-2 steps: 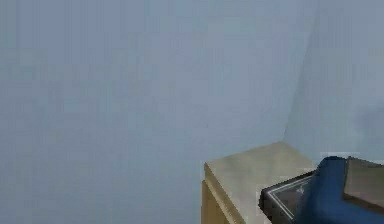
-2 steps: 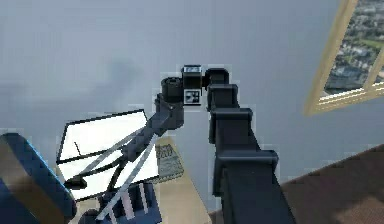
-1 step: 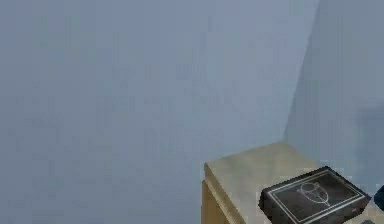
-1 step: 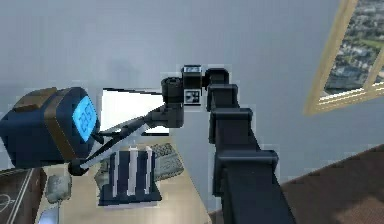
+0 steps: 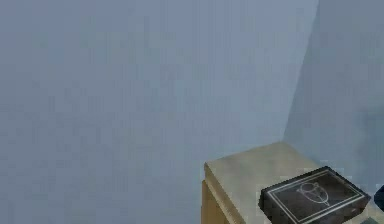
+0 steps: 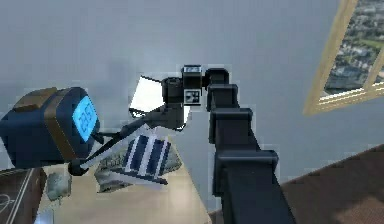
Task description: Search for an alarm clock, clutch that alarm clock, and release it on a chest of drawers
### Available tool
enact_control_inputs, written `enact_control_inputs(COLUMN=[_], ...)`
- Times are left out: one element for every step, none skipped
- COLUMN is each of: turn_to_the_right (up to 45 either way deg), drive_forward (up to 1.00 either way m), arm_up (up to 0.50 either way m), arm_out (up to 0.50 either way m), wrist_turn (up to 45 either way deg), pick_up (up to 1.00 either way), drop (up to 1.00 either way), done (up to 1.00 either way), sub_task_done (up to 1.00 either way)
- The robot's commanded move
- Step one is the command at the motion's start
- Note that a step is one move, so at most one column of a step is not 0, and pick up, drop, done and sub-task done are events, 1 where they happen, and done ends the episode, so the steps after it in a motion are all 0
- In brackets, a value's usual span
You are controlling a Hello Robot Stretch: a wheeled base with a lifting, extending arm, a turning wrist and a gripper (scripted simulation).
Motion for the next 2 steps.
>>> enact_control_inputs(turn_to_the_right=[0.0,0.0], drive_forward=[0.00,0.00], arm_up=[0.00,0.00], arm_out=[0.00,-0.10], wrist_turn=[0.0,0.0], pick_up=[0.00,0.00], drop=[1.00,0.00], done=[0.00,0.00], sub_task_done=[0.00,0.00])
